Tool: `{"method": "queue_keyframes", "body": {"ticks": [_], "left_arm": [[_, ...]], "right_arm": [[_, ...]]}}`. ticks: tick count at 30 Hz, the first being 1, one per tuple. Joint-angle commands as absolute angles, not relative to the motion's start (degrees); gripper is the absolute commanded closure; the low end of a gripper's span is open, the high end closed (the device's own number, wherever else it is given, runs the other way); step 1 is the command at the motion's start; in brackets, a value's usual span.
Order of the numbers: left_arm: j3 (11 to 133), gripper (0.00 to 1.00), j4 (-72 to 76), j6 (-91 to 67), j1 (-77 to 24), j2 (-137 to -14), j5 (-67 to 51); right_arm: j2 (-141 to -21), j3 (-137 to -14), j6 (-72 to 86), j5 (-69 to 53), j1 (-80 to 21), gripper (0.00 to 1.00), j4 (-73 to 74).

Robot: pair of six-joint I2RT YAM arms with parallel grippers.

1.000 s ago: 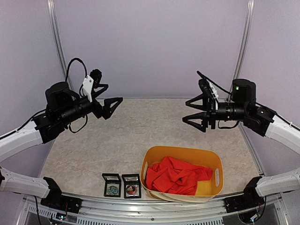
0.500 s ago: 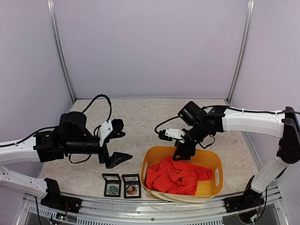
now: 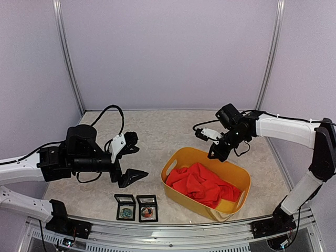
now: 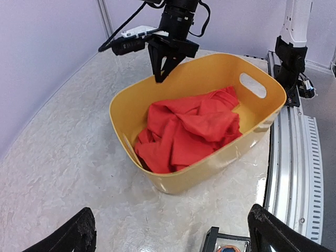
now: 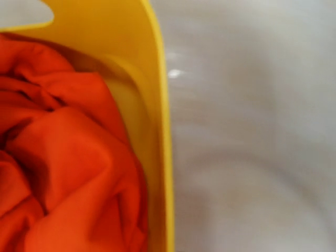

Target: Pin the brooch onto the clothing

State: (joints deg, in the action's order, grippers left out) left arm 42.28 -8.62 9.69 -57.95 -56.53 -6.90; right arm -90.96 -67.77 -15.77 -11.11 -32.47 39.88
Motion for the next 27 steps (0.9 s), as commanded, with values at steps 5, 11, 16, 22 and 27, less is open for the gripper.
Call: {"method": "queue_keyframes", "body": {"ticks": [5,11,16,22,27], "left_arm": [[45.3,0.04,-9.3,7.0,-58.0,-58.3,-5.3],[45.3,0.04,-11.6,6.1,-57.7,-59.1,-4.8],[45.2,0.04,-13.4,7.4,-57.6,-59.0,-6.4],[45.1,0.03,-16.9,8.6,-57.1,-59.3,-5.9],[44.4,0.07,-16.2,0.9,-52.0,-59.5,-5.6]], "right_arm": [[-101.0,-80.5,-2.6,-8.5,-3.4,1.0,34.1],[-112.9,-94.4,-2.6,-5.9,6.9,1.0,36.4],[-121.9,-108.7,-5.2,-4.8,8.8,1.0,41.5],[-130.0,-122.4,-6.2,-3.9,8.9,0.82,48.8],[-124.5,-123.5,-4.4,-0.7,6.7,0.27,49.4]]}}
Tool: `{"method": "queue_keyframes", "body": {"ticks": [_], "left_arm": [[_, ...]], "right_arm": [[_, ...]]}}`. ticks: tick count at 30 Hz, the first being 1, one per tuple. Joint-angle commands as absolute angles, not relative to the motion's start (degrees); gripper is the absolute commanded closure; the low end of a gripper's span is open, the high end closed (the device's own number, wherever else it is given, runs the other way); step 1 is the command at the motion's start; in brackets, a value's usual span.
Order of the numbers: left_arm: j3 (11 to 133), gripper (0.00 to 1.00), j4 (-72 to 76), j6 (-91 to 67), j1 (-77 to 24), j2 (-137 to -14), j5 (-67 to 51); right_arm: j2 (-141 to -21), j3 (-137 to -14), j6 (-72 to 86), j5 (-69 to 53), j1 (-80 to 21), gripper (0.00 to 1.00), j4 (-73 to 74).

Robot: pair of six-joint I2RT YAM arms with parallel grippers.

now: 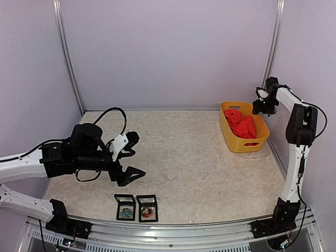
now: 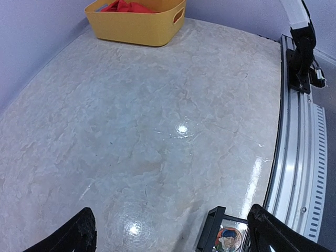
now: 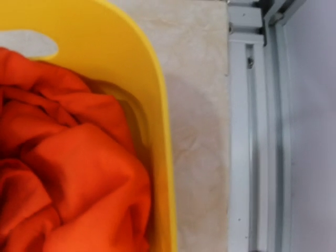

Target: Pin the brooch onto the clothing

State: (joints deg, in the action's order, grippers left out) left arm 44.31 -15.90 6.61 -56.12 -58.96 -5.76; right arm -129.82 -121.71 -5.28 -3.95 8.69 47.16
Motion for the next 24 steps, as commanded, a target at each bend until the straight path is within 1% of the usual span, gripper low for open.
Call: {"method": "queue_keyframes", "body": {"ticks": [1,2,4,5,8,10,12,14,17,19,24], "left_arm": [[44.4,0.08,-16.2,-2.8,-50.6,-59.6,-5.4],[44.3,0.1,-16.4,-5.0,-49.3,-59.6,-5.1],[43.4,0.12,-16.4,-7.6,-48.2,-59.0,-4.2],[42.7,0.13,-16.2,-8.6,-48.2,-58.6,-3.6],[40.1,0.13,-14.3,-12.2,-48.2,-56.4,-0.7],[38.0,0.13,-12.5,-14.5,-48.1,-54.8,2.3],[36.4,0.13,-11.4,-17.0,-47.9,-53.1,4.8],[34.9,0.12,-10.9,-19.6,-47.7,-51.6,8.3],[32.5,0.1,-10.2,-22.9,-46.8,-49.2,12.4],[31.0,0.09,-9.4,-24.5,-46.0,-47.6,13.6],[28.8,0.09,-7.7,-25.7,-44.9,-45.5,12.2]], "right_arm": [[-122.0,-122.5,-4.9,0.8,5.1,0.21,48.3],[-119.2,-121.0,-6.1,2.1,2.9,0.17,46.9],[-112.9,-116.3,-10.1,3.4,-4.0,0.16,43.1],[-109.1,-113.0,-13.1,1.1,-8.4,0.15,40.4],[-99.3,-98.9,-23.5,-14.2,-23.2,0.13,33.6],[-95.4,-90.5,-30.2,-23.0,-34.3,0.12,30.7],[-94.0,-83.3,-33.9,-26.7,-44.3,0.12,26.3],[-95.2,-79.7,-34.1,-30.0,-51.5,0.12,23.7],[-99.1,-78.8,-30.8,-32.9,-57.7,0.14,22.2],[-101.2,-76.9,-28.7,-32.0,-60.2,0.15,19.7],[-104.2,-70.6,-24.2,-31.9,-64.0,0.16,10.2]]}}
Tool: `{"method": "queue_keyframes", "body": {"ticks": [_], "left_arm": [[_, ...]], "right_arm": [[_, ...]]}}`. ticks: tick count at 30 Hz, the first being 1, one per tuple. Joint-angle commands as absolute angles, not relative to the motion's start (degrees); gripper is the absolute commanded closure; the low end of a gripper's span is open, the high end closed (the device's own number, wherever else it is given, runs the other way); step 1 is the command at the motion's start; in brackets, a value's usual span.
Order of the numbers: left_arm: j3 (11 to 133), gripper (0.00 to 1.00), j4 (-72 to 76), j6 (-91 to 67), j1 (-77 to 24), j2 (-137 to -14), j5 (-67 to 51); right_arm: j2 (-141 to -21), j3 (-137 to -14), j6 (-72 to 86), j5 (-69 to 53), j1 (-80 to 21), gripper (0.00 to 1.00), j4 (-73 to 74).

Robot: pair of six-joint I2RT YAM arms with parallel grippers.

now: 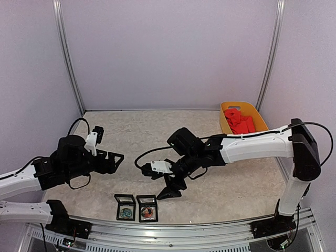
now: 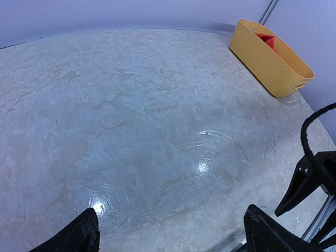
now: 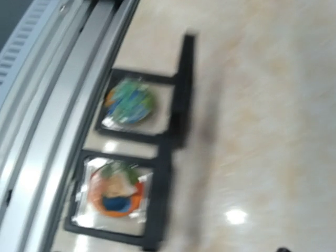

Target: Pin the brooch onto the clothing

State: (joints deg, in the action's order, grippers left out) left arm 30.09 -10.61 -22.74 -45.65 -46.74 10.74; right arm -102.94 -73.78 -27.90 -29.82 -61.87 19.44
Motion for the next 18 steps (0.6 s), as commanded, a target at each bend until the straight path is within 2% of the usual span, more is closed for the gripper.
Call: {"method": "queue_keyframes", "body": {"ticks": [1,10,15,18], "left_arm": [[28.8,0.09,-7.9,-25.5,-44.9,-45.4,12.1],[29.9,0.08,-9.3,-23.9,-44.7,-46.5,12.2],[30.3,0.08,-9.7,-22.9,-44.7,-46.7,12.2],[30.4,0.08,-9.8,-22.5,-44.6,-46.7,11.8]], "right_arm": [[-104.9,-70.0,-23.8,-30.5,-64.8,0.17,8.8],[-110.2,-68.7,-20.5,-27.9,-66.0,0.31,4.5],[-110.9,-68.3,-20.3,-26.9,-66.0,0.6,4.1],[-111.1,-68.3,-20.1,-26.5,-66.0,0.69,4.4]]}}
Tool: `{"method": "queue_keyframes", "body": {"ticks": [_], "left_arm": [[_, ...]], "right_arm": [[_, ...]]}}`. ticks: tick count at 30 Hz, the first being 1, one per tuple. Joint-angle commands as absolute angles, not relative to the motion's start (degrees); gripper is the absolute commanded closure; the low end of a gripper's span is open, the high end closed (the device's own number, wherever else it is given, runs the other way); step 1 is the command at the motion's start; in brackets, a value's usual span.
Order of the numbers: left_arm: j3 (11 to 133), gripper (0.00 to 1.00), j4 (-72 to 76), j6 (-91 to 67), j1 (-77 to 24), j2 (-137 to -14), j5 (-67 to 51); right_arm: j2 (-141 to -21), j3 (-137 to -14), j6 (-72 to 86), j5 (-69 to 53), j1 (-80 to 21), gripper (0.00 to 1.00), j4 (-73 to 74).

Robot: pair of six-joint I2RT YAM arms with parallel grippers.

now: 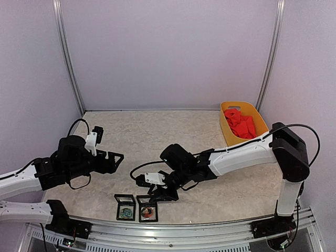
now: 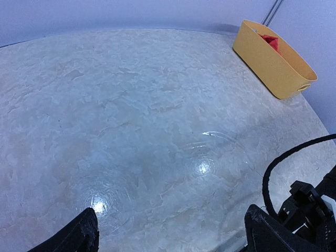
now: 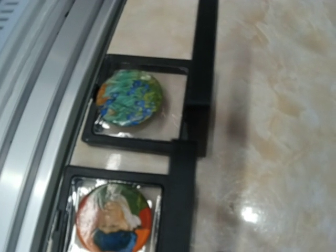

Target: Pin the brooch onto the clothing

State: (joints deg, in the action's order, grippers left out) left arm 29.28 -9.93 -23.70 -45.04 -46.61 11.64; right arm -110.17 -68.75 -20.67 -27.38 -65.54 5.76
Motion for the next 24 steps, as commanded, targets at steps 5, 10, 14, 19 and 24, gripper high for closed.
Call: {"method": "queue_keyframes", "body": {"ticks": [5,10,14,19,24], "left_arm": [[30.3,0.08,-10.0,-21.9,-44.6,-46.5,11.8],[30.3,0.08,-10.5,-21.2,-44.5,-46.8,11.9],[31.2,0.11,-12.6,-20.0,-44.5,-46.5,10.0],[31.6,0.17,-15.6,-17.6,-46.2,-44.6,-0.8],[31.7,0.19,-16.0,-16.5,-51.4,-45.2,-3.2]], "right_arm": [[-110.5,-68.1,-20.1,-26.0,-66.0,0.81,4.8],[-110.1,-67.9,-20.6,-23.9,-65.6,0.93,6.0],[-109.1,-67.7,-20.5,-23.6,-64.4,0.96,6.8],[-105.8,-64.9,-20.6,-23.9,-59.8,0.99,6.9],[-102.2,-62.4,-22.6,-24.5,-52.9,1.0,8.6]]}}
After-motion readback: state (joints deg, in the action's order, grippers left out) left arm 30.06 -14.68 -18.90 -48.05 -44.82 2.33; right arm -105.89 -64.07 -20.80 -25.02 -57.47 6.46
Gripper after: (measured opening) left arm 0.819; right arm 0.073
